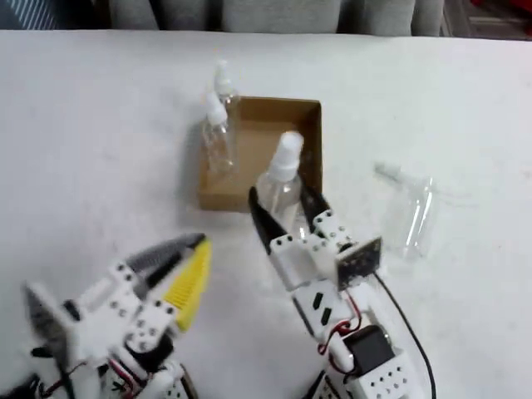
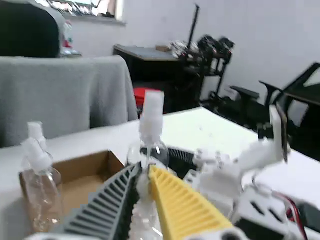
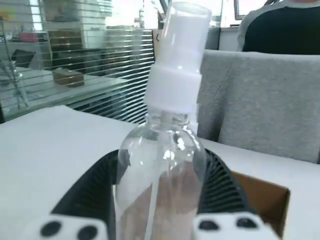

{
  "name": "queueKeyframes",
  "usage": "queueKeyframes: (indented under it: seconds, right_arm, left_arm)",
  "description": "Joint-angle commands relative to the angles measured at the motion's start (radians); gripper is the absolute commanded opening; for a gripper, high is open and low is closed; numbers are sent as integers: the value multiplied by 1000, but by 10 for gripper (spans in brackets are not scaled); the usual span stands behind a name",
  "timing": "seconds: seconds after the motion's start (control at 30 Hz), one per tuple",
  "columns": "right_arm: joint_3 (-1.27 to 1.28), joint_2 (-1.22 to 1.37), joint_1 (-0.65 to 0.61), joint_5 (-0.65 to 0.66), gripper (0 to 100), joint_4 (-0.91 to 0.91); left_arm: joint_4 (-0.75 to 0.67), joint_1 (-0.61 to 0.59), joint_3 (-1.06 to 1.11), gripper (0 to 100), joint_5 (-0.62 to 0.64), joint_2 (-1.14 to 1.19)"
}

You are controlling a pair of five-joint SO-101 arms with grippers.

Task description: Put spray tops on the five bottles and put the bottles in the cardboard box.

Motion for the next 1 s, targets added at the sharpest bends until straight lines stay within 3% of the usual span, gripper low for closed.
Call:
queueKeyframes:
  seconds: [0.0,0.37,0.67,0.97]
  right_arm:
    - [-133,-5,27,11,16,48]
    - [-489,306,18,2,16,136]
    - [-675,458,-122,-48,16,286]
    - [-753,458,-150,-49,16,495]
  left_arm:
    - [12,77,51,21,14,-1]
    - [-272,157,304,21,15,-1]
    - [-591,156,500,21,15,-1]
    - [-795,8,629,21,15,-1]
